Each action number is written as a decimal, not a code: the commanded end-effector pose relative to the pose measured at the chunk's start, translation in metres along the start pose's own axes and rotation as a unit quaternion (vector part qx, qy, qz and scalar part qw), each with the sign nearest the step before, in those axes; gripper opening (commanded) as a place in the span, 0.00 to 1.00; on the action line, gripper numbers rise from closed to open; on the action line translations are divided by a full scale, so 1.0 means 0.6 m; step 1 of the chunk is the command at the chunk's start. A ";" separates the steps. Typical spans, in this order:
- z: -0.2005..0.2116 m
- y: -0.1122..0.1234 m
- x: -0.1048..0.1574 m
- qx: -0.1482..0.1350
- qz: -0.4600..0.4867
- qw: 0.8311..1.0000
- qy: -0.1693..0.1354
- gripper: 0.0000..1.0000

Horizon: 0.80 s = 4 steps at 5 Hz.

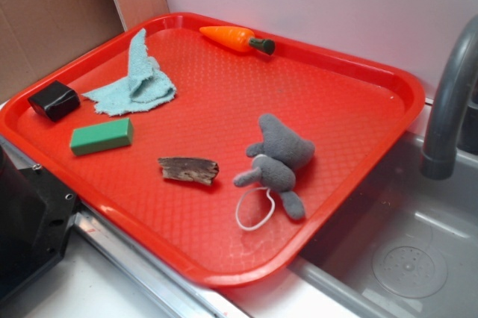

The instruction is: Grab the gray animal.

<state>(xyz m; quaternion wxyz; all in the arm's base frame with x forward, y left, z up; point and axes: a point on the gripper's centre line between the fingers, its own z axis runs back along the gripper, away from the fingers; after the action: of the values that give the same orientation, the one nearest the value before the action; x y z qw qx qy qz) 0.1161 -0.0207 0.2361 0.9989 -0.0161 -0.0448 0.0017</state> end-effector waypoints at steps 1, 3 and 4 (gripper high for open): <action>0.000 0.000 0.000 0.000 0.000 1.000 0.000 1.00; -0.051 -0.039 0.036 -0.036 0.062 0.997 -0.024 1.00; -0.104 -0.073 0.070 -0.102 0.037 0.994 -0.020 1.00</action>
<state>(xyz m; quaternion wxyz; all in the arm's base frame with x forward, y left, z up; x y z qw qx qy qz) 0.1611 -0.0673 0.1680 0.9915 -0.1151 -0.0450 0.0404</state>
